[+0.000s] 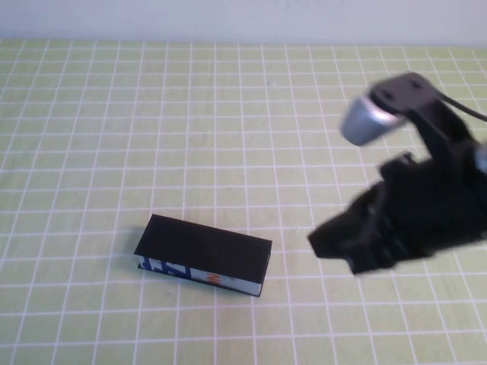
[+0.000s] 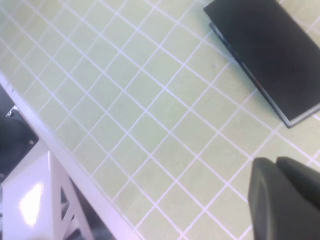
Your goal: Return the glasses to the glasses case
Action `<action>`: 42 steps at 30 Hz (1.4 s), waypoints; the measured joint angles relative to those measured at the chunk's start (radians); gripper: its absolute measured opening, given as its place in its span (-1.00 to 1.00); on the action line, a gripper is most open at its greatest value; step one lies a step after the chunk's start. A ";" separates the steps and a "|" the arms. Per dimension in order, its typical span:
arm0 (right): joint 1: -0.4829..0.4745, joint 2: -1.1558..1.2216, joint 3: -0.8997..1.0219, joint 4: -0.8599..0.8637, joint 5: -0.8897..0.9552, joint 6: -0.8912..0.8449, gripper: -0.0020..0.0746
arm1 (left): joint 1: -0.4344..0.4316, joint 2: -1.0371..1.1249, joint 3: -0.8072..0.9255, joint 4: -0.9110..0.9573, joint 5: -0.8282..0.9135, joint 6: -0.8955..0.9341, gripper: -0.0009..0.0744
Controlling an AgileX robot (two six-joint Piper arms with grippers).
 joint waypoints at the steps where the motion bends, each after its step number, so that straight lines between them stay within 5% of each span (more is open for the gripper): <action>1: 0.000 -0.036 0.041 0.000 -0.019 0.000 -0.98 | 0.000 0.000 0.000 0.000 0.000 0.000 -0.98; 18: 0.000 -0.573 0.655 0.089 -0.436 0.004 -0.98 | 0.000 0.000 0.000 -0.018 -0.006 0.002 -0.98; 30: -0.012 -0.611 0.720 -0.015 -0.604 0.004 -0.98 | 0.000 0.000 0.000 -0.018 -0.006 0.003 -0.98; 42: -0.440 -1.022 1.060 -0.049 -0.901 0.002 -0.98 | 0.000 -0.002 0.000 -0.018 -0.006 0.003 -0.98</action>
